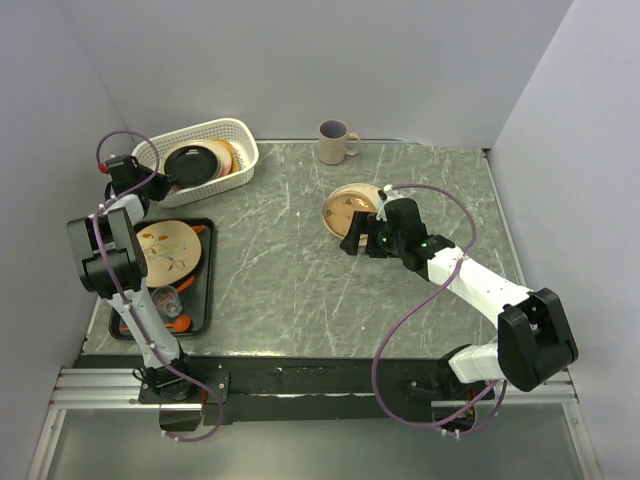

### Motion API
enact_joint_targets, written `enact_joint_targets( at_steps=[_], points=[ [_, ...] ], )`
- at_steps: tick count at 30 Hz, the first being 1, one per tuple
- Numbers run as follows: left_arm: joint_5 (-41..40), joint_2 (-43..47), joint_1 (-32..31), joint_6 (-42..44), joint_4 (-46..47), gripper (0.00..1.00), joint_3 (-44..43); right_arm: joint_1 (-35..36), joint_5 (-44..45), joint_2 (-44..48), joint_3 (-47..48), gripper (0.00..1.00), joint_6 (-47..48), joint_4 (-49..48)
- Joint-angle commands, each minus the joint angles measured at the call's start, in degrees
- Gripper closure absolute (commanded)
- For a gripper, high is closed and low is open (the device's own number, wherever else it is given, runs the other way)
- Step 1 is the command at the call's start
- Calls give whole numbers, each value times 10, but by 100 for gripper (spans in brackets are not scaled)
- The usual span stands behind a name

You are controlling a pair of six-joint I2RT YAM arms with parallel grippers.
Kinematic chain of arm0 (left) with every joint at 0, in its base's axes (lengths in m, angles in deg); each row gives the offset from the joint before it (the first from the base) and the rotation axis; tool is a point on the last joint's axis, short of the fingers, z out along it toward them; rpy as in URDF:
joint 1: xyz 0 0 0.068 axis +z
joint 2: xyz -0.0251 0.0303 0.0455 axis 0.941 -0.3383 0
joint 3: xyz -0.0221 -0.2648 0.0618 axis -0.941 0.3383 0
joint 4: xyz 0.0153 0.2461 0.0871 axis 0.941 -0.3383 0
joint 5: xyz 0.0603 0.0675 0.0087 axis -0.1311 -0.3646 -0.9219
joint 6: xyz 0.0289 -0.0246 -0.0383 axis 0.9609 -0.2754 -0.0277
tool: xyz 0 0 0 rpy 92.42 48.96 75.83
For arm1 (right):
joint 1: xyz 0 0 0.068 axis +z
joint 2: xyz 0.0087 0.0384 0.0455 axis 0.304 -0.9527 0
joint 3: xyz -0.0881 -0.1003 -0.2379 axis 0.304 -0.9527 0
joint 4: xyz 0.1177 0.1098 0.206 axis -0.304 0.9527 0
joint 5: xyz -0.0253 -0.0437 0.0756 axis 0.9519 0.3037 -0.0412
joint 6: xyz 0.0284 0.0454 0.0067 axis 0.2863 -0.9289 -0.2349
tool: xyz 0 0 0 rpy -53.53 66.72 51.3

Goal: Place the plates into the plastic bin on the countertop
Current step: Place the plate in the plastic bin.

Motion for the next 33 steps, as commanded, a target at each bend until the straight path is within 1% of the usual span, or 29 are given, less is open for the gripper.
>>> enact_joint_targets(
  at_steps=[1, 7, 10, 11, 13, 14, 17, 19, 22, 23, 25, 26, 28, 29, 30, 32, 33],
  points=[
    [-1, -5, 3, 3, 12, 99, -39, -4, 6, 3, 19, 0, 6, -9],
    [5, -20, 2, 1, 12, 99, -55, -4, 6, 7, 18, 0, 5, -6],
    [9, -29, 2, 1, 14, 98, -61, -4, 11, 10, 16, 0, 7, -1],
    [11, -32, 2, 0, 15, 96, -63, -3, 13, 13, 16, 0, 7, 0],
    [12, -41, -1, 2, 12, 94, -73, -4, 15, 16, 12, 0, 7, 2],
    [8, -42, -3, 5, 9, 90, -75, -4, 15, 17, 11, 0, 8, 2],
    [3, -49, -12, 17, 8, 82, -85, -3, 17, 22, 8, 0, 7, 1],
    [2, -50, -18, 25, 7, 80, -89, -4, 18, 25, 6, 0, 7, -1],
    [-2, -45, -22, 30, 11, 67, -86, -3, 19, 29, 6, 0, 6, -1],
    [-3, -42, -23, 32, 12, 58, -82, -4, 19, 30, 6, 0, 7, 1],
    [-9, -26, -24, 36, 13, 47, -72, -4, 24, 34, 6, 0, 8, 3],
    [-14, -19, -24, 40, 12, 36, -68, -4, 25, 36, 6, 0, 9, 2],
    [-34, 9, -24, 46, 15, 30, -47, -4, 27, 37, 7, 0, 11, 5],
    [-45, 22, -24, 51, 17, 22, -39, -5, 28, 36, 8, 0, 10, 5],
    [-58, 50, -24, 53, 19, 19, -19, -5, 28, 40, 7, 0, 10, 6],
    [-89, 76, -23, 58, 26, 12, -1, -6, 28, 43, 4, 0, 9, 4],
    [-97, 100, -23, 58, 27, 11, 12, -8, 28, 45, 3, 0, 7, 3]
  ],
)
